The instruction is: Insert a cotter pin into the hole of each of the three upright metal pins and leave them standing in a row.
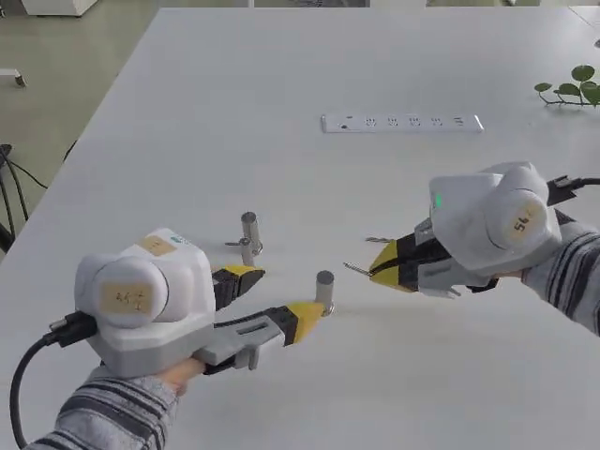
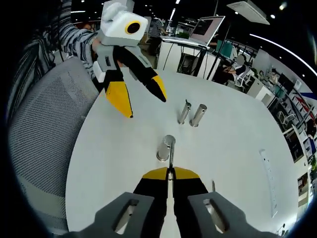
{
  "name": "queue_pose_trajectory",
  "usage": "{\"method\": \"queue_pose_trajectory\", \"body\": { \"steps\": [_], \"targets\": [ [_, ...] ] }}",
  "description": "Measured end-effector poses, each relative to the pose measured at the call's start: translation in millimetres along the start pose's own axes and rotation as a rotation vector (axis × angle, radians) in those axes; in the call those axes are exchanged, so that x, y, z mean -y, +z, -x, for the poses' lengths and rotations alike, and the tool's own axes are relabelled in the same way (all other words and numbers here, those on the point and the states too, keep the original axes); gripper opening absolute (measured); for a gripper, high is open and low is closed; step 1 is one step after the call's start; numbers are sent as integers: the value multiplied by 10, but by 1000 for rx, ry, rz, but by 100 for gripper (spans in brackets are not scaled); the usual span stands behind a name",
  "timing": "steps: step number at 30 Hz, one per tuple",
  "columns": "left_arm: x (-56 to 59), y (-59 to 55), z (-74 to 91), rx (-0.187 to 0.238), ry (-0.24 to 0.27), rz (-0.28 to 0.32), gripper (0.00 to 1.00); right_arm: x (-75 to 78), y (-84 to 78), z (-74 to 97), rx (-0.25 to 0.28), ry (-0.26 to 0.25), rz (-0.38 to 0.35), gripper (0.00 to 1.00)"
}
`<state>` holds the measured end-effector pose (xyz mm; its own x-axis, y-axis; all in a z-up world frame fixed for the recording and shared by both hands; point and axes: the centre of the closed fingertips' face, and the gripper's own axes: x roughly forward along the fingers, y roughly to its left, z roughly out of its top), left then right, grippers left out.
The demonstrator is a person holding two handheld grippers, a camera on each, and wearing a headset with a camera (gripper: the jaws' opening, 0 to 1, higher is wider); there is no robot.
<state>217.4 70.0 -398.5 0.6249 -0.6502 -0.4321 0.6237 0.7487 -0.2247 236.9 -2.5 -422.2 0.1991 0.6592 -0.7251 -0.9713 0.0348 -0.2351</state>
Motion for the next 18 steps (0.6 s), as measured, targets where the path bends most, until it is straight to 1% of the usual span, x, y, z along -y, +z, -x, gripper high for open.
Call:
{"method": "queue_pose_trajectory", "body": {
  "steps": [3, 7, 10, 11, 14, 15, 18],
  "targets": [
    [38, 31, -1, 10, -19, 23, 37, -57, 77, 5, 19, 5, 40, 0],
    [86, 59, 0, 24, -42, 54, 33, -109, 149, 4, 31, 6, 85, 0],
    [143, 60, -6, 24, -66, 77, 27, -156, 215, 1, 46, 11, 114, 0],
    [159, 60, -9, 26, -74, 84, 25, -168, 229, -1, 48, 12, 123, 0],
    [217, 61, -14, 33, -100, 131, 20, -216, 276, -10, 46, 17, 155, 0],
    [222, 63, -14, 35, -103, 135, 19, -225, 284, -12, 44, 17, 166, 0],
    [264, 40, -19, 28, -123, 169, 15, -262, 324, -18, 46, 22, 187, 0]
  ]
}}
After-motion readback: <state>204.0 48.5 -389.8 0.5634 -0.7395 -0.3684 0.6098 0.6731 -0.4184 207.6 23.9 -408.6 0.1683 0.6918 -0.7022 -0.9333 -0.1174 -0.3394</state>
